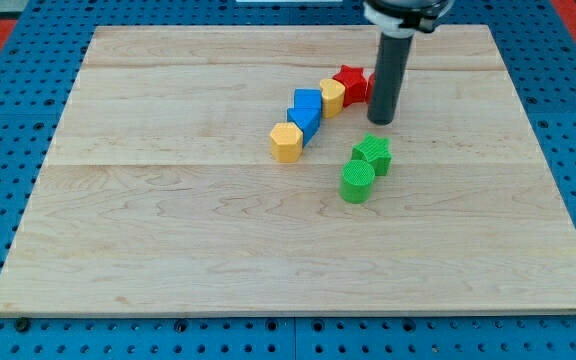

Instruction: Move the yellow heart into the blue cube

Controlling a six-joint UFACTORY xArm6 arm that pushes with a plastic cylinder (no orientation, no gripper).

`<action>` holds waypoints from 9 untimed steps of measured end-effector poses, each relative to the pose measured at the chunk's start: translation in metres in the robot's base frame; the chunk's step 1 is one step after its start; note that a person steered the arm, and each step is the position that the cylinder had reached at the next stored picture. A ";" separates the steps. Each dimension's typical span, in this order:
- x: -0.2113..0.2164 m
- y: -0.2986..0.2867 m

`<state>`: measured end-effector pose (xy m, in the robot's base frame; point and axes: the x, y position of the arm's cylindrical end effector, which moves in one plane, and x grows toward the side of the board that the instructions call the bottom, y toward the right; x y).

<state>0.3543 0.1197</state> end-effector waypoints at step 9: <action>0.041 -0.366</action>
<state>0.3951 -0.2467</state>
